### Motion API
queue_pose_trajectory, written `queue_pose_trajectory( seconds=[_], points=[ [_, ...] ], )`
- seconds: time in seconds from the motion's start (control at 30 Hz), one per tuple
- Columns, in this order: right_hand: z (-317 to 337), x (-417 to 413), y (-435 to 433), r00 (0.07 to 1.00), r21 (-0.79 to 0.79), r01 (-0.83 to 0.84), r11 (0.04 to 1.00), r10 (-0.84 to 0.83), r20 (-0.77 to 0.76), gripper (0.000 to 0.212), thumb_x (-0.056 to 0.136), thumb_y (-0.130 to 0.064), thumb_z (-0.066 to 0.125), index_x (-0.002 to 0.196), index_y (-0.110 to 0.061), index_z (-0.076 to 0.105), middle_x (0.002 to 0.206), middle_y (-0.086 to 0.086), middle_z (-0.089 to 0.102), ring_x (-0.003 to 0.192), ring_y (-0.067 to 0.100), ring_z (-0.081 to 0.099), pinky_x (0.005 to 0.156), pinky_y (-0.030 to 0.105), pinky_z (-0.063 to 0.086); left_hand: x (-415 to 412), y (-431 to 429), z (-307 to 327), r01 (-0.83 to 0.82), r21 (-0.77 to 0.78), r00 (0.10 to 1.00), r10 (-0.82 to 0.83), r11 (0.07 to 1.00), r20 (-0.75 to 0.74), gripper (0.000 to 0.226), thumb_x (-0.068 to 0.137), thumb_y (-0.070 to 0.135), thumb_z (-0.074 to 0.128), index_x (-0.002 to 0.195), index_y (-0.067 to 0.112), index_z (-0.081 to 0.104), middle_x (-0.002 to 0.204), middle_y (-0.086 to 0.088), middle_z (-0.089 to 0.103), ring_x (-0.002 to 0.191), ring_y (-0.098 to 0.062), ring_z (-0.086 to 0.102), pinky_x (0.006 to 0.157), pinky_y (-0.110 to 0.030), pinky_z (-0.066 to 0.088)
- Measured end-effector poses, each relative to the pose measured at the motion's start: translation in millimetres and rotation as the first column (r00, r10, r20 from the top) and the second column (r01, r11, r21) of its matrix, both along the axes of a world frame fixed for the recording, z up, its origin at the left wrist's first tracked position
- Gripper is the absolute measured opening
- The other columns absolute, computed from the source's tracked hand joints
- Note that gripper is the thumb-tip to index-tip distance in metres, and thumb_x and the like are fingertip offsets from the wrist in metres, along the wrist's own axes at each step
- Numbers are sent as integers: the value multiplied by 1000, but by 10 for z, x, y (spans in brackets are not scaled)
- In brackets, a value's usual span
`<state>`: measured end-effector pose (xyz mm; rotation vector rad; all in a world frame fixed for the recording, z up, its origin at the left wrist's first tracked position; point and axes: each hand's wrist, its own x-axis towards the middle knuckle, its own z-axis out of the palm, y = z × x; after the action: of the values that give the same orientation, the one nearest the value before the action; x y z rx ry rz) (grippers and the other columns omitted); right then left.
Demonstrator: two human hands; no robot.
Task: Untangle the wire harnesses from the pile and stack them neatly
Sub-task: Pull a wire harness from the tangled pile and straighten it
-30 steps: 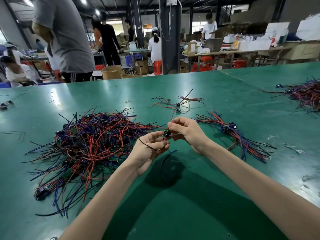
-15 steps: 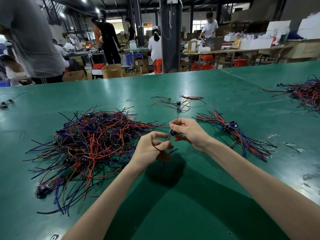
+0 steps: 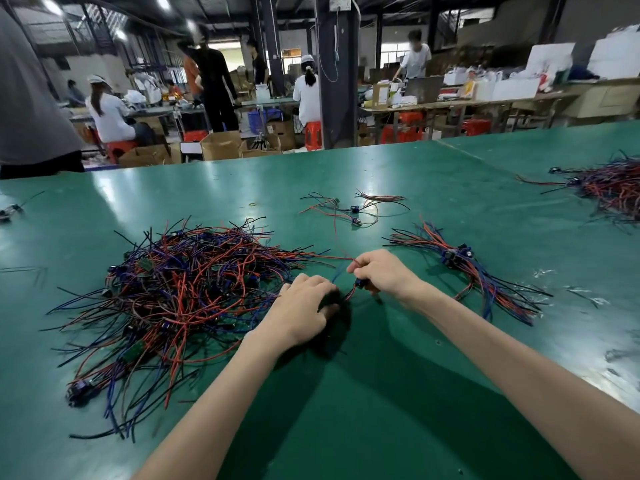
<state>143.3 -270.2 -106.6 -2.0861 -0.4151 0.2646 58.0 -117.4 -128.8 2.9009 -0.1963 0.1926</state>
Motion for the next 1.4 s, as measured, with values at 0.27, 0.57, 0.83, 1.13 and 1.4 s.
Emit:
queue_pose_trajectory(
  seconds=[0.27, 0.57, 0.83, 1.13, 1.4],
  points=[
    [-25, 13, 2, 999, 26, -6, 1000, 7, -49, 20, 82, 3, 50, 82, -11, 64, 68, 2, 58, 62, 15, 51, 49, 26, 45, 34, -56, 38, 53, 119, 991, -68, 991, 117, 23, 87, -5, 46, 107, 7, 49, 107, -11, 51, 103, -28, 45, 86, -33, 37],
    [-18, -14, -29, 993, 78, -31, 996, 39, -112, 19, 85, 4, 49, 84, -9, 63, 66, 4, 55, 57, 11, 49, 45, 20, 45, 19, -101, -12, -20, 322, 987, -33, 947, 158, 28, 88, -1, 44, 114, 9, 42, 117, -11, 40, 109, -29, 36, 86, -35, 35],
    [73, 8, -88, 979, 195, -75, 978, 110, -174, 18, 89, 0, 54, 79, -12, 63, 64, 3, 55, 50, 10, 48, 43, 18, 45, 16, -55, 10, -42, 111, 970, 14, 993, 241, 30, 83, -4, 44, 108, 15, 45, 106, -1, 53, 103, -25, 41, 84, -33, 25],
    [101, 30, -110, 995, 288, 93, 953, -99, 5, 90, 80, -29, 75, 148, -18, 17, 122, 10, 41, 100, 23, 56, 52, 18, 50, -66, -169, 176, 16, -680, 935, 230, 733, 270, 8, 97, 4, 47, 93, 11, 51, 83, 2, 56, 74, -10, 49, 67, -7, 36],
    [119, -155, -14, 953, 372, -274, 887, 301, -17, 15, 90, -28, 58, 91, -15, 66, 80, 1, 65, 69, 12, 60, 65, 22, 48, -50, -176, 163, 41, -875, 911, 341, 483, 231, 16, 95, 4, 52, 85, 16, 53, 77, 6, 56, 67, 2, 51, 68, -10, 43]
  ],
)
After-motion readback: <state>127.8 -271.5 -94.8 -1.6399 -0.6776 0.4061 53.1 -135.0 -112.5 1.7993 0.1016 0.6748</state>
